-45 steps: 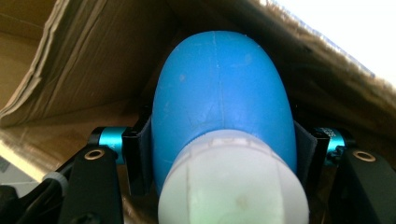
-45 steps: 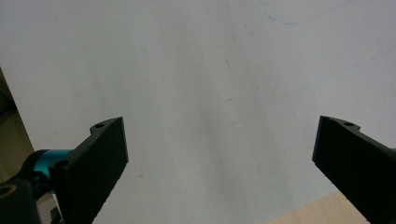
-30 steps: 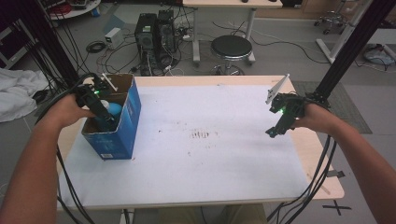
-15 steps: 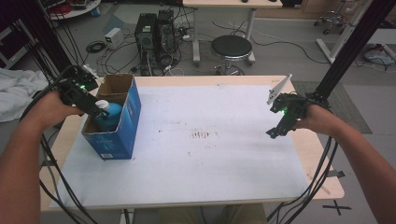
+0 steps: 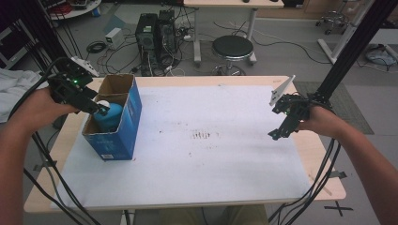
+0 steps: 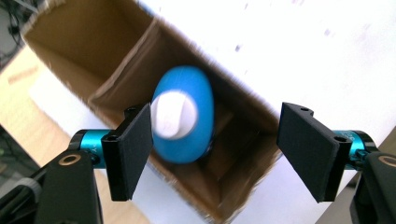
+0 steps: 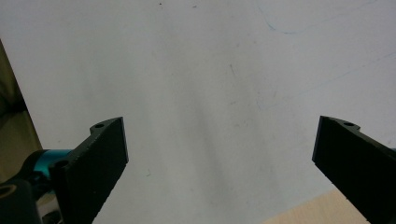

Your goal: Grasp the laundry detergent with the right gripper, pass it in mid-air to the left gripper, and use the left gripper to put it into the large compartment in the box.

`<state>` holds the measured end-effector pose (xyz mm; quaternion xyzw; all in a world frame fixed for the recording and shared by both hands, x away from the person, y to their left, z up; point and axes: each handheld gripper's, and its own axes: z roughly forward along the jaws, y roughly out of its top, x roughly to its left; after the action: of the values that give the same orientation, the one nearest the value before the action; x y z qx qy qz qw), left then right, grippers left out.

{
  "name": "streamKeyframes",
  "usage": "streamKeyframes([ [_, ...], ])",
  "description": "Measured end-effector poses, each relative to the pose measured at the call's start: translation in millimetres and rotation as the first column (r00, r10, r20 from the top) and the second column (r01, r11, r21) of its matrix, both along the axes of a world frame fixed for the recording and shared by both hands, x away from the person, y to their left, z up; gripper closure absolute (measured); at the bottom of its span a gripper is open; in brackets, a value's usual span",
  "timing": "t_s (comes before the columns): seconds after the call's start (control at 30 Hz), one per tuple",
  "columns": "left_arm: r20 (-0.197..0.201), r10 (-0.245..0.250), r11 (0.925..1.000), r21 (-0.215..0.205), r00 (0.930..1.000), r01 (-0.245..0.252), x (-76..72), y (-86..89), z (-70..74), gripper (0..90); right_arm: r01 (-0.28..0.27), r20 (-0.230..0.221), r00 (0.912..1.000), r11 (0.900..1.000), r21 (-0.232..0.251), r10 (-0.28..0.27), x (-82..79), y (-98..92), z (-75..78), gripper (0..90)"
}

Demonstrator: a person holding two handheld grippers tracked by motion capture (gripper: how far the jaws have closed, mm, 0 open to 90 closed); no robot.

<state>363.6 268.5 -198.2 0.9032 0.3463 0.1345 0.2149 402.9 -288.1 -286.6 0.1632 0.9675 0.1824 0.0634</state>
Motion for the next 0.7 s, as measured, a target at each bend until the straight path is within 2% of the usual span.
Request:
streamKeyframes([
  [0.1,0.009,-0.024,0.9996,-0.013,0.9997,0.024,-7.1,-9.3,5.8,27.2,0.002,0.002,1.0,1.0,0.0,-0.002,-0.8,-0.1,0.3,2.4],
  [0.27,0.011,-0.033,0.9988,-0.035,0.9994,0.033,-15.7,-22.2,12.3,27.2,0.004,0.002,1.0,1.0,-0.001,-0.004,-2.6,0.6,1.2,2.4],
  [0.33,0.006,-0.063,0.9979,-0.017,0.998,0.063,-18.7,-29.5,14.5,27.2,0.004,0.005,1.0,1.0,-0.002,-0.004,-3.3,1.1,0.9,2.4],
  [0.4,0.004,-0.081,0.9965,-0.02,0.9967,0.081,-21.8,-36.5,15.9,27.2,0.005,0.006,1.0,1.0,-0.005,-0.005,-4.0,1.7,1.1,2.4],
  [0.47,-0.004,-0.115,0.9932,-0.02,0.9934,0.115,-24.7,-44.4,17.1,27.2,0.007,0.005,1.0,1.0,-0.003,-0.007,-4.9,2.3,1.4,2.4],
  [0.57,-0.011,-0.195,0.9808,-0.012,0.9807,0.195,-30.3,-59.9,17.2,27.2,0.008,0.01,0.9999,1.0,-0.002,-0.008,-6.0,3.3,2.1,2.4],
  [0.7,-0.02,-0.24,0.9708,-0.002,0.9706,0.24,-33.9,-75.0,14.3,27.2,0.005,0.014,0.9999,1.0,0.0,-0.005,-8.0,4.5,2.2,2.4],
])
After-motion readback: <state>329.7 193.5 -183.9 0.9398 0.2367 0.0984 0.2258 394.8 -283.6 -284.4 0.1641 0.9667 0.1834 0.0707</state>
